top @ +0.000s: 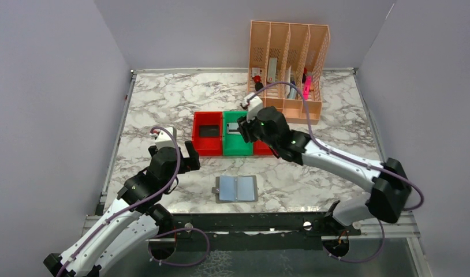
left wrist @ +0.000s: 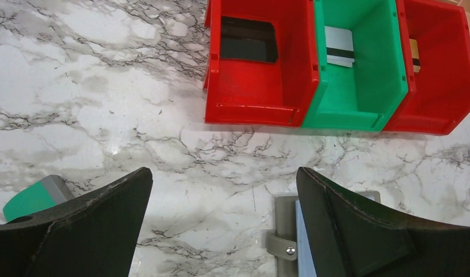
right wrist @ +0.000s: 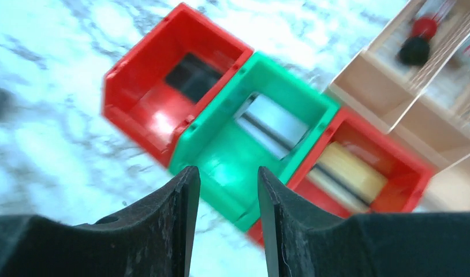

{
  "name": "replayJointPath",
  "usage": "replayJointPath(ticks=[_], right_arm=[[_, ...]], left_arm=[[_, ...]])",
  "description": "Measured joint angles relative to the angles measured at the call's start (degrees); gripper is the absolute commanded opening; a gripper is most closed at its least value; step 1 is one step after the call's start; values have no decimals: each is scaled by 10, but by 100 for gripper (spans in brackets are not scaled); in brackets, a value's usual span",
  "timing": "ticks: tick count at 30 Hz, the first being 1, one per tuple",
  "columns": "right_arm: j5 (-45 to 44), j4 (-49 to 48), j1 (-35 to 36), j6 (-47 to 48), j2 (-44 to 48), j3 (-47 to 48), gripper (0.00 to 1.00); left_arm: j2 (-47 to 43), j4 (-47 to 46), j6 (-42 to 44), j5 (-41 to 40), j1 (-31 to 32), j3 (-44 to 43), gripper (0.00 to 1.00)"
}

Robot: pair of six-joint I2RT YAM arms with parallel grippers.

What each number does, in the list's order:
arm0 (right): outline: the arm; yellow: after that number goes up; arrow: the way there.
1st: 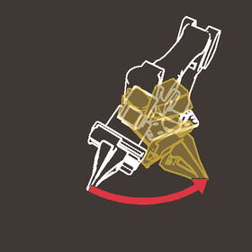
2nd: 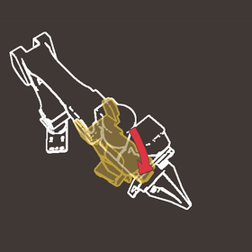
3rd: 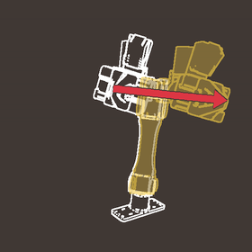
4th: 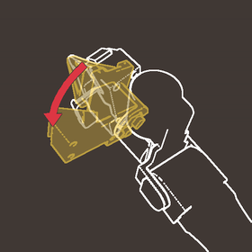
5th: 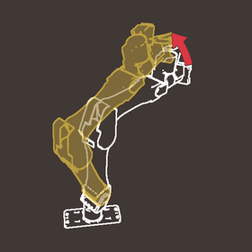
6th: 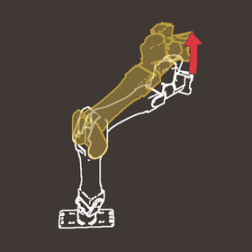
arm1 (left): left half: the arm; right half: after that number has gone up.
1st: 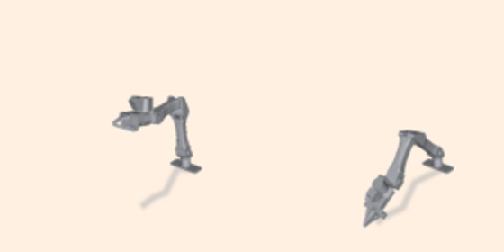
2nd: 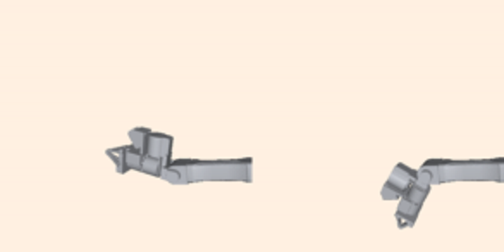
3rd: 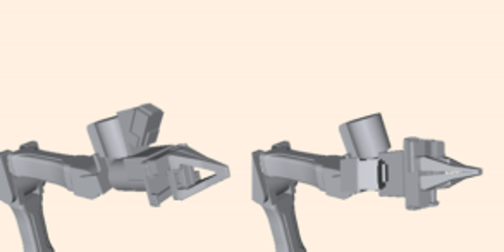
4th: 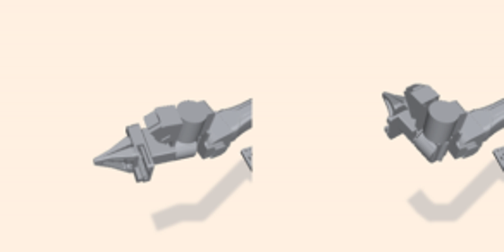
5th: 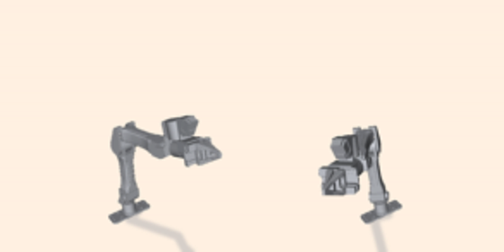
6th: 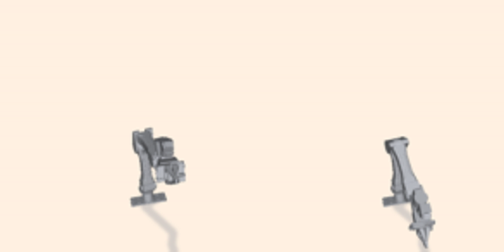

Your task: Take the credit cards out of the card holder

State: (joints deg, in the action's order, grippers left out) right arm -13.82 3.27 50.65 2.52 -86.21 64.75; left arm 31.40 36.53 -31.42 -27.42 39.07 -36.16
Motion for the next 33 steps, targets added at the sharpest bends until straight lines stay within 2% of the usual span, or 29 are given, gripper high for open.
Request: replayJointPath(ticks=[4,9,14,20,28,33], right_arm=[[61,-10,-1,-144,99,-110,47],[126,12,-1,-323,130,-245,47],[192,3,-1,-433,151,-325,47],[233,-7,-1,-480,136,-324,47],[257,-12,-1,-497,92,-324,45],[268,-20,-1,-504,59,-323,44]], left_arm=[[-2,-3,11,22,0,0,97],[9,-27,20,85,0,2,91],[77,-112,5,214,-1,44,79],[175,-169,-14,341,0,79,67],[197,-213,-31,395,14,109,45],[216,-231,-39,414,21,124,37]])
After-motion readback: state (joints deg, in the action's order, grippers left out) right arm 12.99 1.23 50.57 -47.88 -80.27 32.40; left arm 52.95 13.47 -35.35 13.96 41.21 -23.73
